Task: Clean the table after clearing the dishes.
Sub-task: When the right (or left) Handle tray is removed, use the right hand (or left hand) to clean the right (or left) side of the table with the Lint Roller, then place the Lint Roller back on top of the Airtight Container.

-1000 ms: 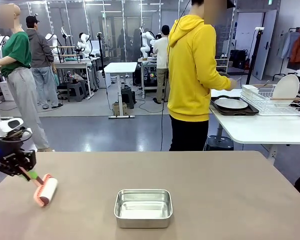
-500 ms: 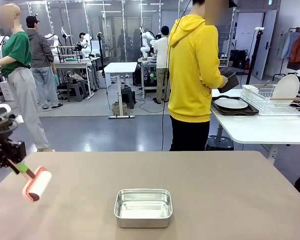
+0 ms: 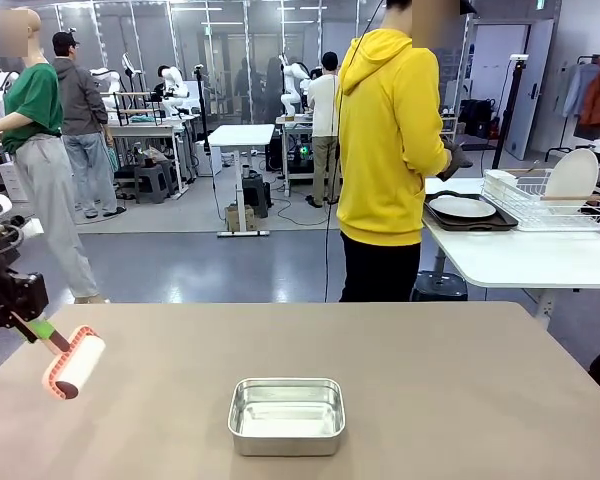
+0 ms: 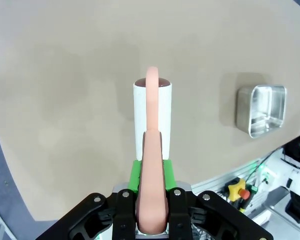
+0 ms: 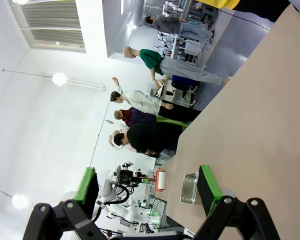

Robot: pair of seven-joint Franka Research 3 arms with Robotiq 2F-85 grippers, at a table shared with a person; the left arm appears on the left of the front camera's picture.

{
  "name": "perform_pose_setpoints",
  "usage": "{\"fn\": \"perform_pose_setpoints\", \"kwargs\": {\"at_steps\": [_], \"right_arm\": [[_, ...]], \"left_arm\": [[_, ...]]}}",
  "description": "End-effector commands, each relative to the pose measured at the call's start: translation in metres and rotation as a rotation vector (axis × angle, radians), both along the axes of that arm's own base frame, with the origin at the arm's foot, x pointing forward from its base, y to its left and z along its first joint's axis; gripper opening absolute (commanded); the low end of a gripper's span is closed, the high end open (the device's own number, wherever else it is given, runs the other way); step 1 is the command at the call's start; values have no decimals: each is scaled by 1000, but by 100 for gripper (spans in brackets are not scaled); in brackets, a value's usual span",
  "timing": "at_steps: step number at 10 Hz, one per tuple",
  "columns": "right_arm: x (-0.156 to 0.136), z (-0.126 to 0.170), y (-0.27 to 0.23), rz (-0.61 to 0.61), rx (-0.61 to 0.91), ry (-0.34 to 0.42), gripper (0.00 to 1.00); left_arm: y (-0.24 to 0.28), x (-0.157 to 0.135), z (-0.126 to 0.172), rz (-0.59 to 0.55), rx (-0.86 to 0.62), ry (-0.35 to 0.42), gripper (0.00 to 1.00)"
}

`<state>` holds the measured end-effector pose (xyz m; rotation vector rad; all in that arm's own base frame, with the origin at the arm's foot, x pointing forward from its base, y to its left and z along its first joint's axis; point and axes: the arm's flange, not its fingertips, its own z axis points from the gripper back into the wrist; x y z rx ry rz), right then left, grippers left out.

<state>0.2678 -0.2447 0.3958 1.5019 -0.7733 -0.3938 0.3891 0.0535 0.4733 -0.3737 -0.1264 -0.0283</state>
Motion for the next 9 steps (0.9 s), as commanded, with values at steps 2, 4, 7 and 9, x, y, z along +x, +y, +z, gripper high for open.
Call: {"fn": "perform_pose_setpoints", "kwargs": {"at_steps": [2,4,7,9], "right_arm": [[-4,2,1,6,-1,-8,100],[-4,2,1,6,-1,-8,100],[-4,2,1,6,-1,-8,100],[-4,2,1,6,-1,-8,100]], "left_arm": [[1,4,4,15,12,-7,20],[1,4,4,15,12,-7,20],[-32,18,23,-245,102,-43,20],[-176,55,66,-743,339,-73,20]]}}
